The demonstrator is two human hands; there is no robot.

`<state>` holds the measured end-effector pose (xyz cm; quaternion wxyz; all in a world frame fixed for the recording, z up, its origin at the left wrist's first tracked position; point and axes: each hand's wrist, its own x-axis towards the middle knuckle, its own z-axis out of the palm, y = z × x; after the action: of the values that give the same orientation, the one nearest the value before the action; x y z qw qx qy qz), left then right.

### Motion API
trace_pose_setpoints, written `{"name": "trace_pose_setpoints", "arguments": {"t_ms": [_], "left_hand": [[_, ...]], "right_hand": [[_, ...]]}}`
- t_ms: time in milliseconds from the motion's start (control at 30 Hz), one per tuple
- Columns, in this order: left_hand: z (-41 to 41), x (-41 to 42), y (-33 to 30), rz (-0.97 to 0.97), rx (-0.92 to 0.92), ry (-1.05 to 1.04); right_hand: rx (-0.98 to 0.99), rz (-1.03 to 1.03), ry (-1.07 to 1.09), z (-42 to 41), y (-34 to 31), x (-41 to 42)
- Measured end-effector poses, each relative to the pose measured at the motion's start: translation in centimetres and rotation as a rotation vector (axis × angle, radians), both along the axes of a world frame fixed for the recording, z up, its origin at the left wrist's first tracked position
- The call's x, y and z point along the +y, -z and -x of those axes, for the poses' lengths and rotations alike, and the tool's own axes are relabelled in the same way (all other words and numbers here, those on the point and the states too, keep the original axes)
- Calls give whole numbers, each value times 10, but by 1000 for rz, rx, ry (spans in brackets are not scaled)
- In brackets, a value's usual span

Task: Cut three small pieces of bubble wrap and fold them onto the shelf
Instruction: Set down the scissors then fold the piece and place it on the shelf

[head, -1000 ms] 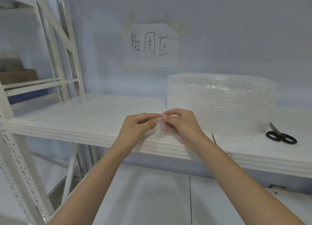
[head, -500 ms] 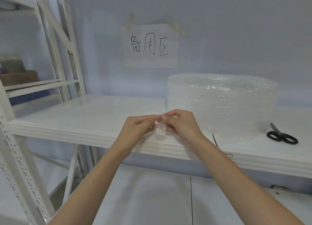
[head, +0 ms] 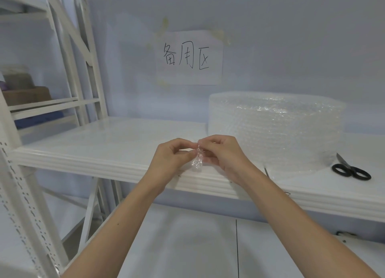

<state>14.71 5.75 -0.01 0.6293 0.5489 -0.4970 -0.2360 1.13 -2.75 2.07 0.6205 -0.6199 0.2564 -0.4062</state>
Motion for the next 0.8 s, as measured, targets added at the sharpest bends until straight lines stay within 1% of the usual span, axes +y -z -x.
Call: {"name": "trace_pose_setpoints", "arguments": {"t_ms": [67,133,167,233,300,467,633,700,800], "left_hand": [[-4,0,0,1,69,25],[-9,1,-1,-54,144,62],[-11,2,-2,-91,146,68],[-18,3,-6,-143,109,52],[-26,4,-10,-143,64,-1],[-50,8,-15,-199,-49,-160],[-67,6,-15,-275,-224,-319],[-71,6,-14,-302,-229,-338],[-76,7,-13,-319,-187,-328]], "right_hand": [[-23,-5,5,-4,0,-4],[-58,-27,-19,-9,-1,-7],[-72,-38,-39,-12,-2,-8],[-89,-49,-73,-21,-3,-10],[-86,-42,-79,-32,-3,-12],[22,17,-34,-60,0,-22],[137,89,-54,-82,-2,-30],[193,131,-50,-91,-4,-32],[215,141,-72,-103,-4,-32]]}}
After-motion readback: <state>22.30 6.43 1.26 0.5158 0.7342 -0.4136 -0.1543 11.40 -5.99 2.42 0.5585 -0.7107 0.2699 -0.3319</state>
